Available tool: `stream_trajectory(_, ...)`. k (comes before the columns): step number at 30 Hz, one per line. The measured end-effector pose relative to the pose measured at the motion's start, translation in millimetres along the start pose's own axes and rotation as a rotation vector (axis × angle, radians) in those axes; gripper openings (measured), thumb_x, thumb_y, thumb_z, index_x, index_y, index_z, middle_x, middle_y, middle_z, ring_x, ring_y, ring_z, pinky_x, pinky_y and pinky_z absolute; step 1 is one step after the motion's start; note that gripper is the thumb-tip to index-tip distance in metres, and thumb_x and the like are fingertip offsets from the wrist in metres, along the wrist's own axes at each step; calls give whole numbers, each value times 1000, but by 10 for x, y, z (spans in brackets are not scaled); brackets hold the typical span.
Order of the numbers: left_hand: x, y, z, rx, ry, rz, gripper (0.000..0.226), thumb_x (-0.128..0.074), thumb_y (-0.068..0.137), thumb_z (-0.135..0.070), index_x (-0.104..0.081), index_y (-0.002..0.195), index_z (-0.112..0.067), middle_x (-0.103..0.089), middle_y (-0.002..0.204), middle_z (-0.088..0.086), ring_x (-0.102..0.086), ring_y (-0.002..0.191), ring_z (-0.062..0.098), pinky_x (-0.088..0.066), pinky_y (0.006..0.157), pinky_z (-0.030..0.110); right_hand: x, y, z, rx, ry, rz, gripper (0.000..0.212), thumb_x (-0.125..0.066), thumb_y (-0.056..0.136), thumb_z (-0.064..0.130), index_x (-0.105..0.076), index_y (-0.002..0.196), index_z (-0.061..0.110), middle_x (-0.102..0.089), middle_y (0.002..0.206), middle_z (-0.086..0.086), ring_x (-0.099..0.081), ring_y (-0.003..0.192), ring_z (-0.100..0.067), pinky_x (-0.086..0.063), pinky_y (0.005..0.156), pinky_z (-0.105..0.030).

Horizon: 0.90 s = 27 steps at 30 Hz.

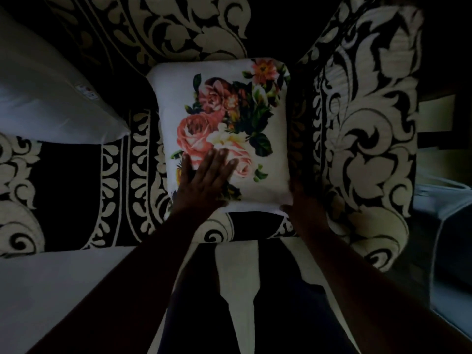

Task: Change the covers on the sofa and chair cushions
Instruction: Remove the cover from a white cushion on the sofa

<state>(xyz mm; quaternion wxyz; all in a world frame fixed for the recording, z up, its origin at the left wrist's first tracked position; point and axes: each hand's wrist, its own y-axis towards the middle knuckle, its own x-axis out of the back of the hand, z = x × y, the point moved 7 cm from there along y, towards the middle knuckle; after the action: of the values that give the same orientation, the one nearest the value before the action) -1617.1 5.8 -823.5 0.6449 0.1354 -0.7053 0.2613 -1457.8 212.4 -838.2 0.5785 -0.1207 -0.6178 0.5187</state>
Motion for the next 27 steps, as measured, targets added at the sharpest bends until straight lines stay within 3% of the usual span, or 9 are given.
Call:
stream_trajectory(2,23,6,18,-24,13,12,122,-78,69,-59,-9,163,-23,-5,171,8,-7,157,29,-16,115,72,60,36,-2,-15,-51,93,97,-77,88,28,-13,161,16,-32,160,-15,-35,145,-35,-32,114,-41)
stream_trajectory(4,65,14,12,-52,1,22,127,-76,67,-68,-7,164,-21,-3,171,10,-5,157,31,-14,115,72,109,72,65,15,-109,168,119,-87,77,33,-6,161,12,-22,164,-17,-25,149,-36,-27,119,-43)
stream_trajectory(7,238,115,76,0,-133,-64,107,-60,83,-75,-19,162,-16,-10,169,12,-10,157,30,-13,116,72,313,143,421,175,-125,83,148,-91,60,56,10,160,17,0,167,-15,-8,153,-37,-20,122,-52)
stream_trajectory(10,365,353,307,216,-224,-109,82,-50,99,-57,-18,162,-15,-11,169,13,-9,157,29,-6,120,68,682,149,1007,355,-40,-272,124,-46,72,92,2,162,21,-2,168,-17,-10,153,-38,-22,121,-55)
stream_trajectory(11,384,449,386,273,-249,-107,78,-45,102,-56,-16,163,-16,-10,170,12,-6,157,28,-4,121,66,779,146,1223,415,-54,-379,114,-30,78,93,-5,162,21,-8,167,-19,-14,153,-39,-25,120,-56)
stream_trajectory(13,393,627,490,344,-297,-89,75,-38,104,-57,-13,163,-18,-8,170,10,-2,158,26,-2,122,64,836,231,1555,505,-138,-470,94,-16,90,82,-16,162,22,-15,167,-17,-18,152,-38,-25,118,-60)
stream_trajectory(16,316,816,578,367,-342,-49,76,-24,102,-62,-11,163,-19,-4,171,7,5,157,23,-1,122,64,697,483,1782,533,-322,-455,79,-14,96,71,-15,162,28,-10,169,-10,-11,155,-34,-16,116,-68)
stream_trajectory(19,171,849,624,398,-359,-50,79,-20,99,-65,-9,163,-20,-2,171,6,6,157,23,1,121,65,500,731,1767,541,-297,-439,75,-22,98,69,-16,161,30,-9,170,-7,-2,156,-32,-13,112,-76)
stream_trajectory(27,-172,952,593,387,-270,-13,81,-22,100,-65,-3,164,-19,3,171,6,8,157,25,0,120,68,284,994,1649,485,-337,-534,75,-30,100,66,-9,162,30,1,170,-4,8,156,-29,-4,114,-74)
